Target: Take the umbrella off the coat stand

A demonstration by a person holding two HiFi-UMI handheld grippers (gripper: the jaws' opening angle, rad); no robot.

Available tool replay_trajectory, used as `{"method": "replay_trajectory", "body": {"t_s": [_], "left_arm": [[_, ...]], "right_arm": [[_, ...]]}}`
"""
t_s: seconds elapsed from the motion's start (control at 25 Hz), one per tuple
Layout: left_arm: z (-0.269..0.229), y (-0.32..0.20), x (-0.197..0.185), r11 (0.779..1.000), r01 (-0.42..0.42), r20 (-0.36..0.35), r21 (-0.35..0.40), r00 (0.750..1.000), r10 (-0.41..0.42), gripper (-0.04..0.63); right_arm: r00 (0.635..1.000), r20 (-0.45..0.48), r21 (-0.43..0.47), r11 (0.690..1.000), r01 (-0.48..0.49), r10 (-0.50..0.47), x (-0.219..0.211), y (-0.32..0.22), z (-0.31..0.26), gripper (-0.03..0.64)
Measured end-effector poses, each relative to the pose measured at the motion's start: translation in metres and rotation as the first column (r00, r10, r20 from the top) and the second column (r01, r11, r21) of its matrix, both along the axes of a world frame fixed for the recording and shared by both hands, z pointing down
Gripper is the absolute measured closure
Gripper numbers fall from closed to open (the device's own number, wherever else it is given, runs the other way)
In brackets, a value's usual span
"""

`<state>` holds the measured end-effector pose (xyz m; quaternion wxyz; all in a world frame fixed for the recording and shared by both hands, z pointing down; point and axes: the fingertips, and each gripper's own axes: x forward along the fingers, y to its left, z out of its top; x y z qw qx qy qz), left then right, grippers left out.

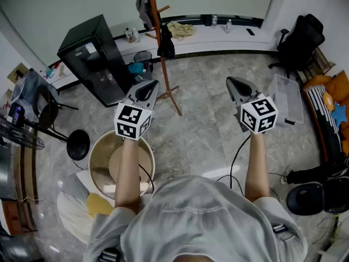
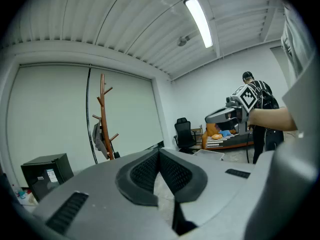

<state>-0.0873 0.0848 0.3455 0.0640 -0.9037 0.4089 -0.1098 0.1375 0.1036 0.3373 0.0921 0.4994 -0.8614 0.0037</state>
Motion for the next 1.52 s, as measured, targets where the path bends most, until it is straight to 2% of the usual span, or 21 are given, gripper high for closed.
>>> {"method": "replay_trajectory", "body": {"t_s": [0.4, 0.6, 0.92, 1.08, 1.24, 1.52], "left_arm": [[0.006, 0.015, 0.041, 0.999, 0.038, -0.002, -0.014, 0.999, -0.038, 0.581], [0.012, 0.028, 0.057, 0.995, 0.096, 0.003, -0.032, 0.995, -0.096, 0.581], [0.021, 0.028, 0.059, 0.981, 0.183, -0.008, -0.064, 0.983, -0.184, 0.581], [0.022, 0.007, 0.058, 0.979, 0.195, -0.009, -0.067, 0.981, -0.196, 0.581], [0.029, -0.024, 0.055, 0.977, 0.200, -0.007, -0.069, 0.980, -0.201, 0.581], [0.045, -0.117, 0.037, 0.977, 0.198, 0.003, -0.078, 0.980, -0.198, 0.581]], "right_arm": [[1.000, -0.010, -0.011, 1.000, 0.002, -0.002, 0.048, 0.006, 0.013, 0.594], [1.000, 0.023, -0.062, 0.998, -0.011, 0.013, 0.079, 0.004, 0.022, 0.594], [0.998, 0.061, -0.065, 0.998, 0.019, -0.015, 0.108, 0.000, 0.023, 0.594], [0.998, 0.067, -0.043, 0.999, 0.012, -0.009, 0.114, -0.016, 0.020, 0.594], [0.997, 0.045, -0.007, 0.998, 0.066, -0.066, 0.106, -0.035, 0.017, 0.594], [0.996, -0.004, -0.036, 0.995, 0.094, -0.094, 0.085, -0.121, 0.030, 0.594]]}}
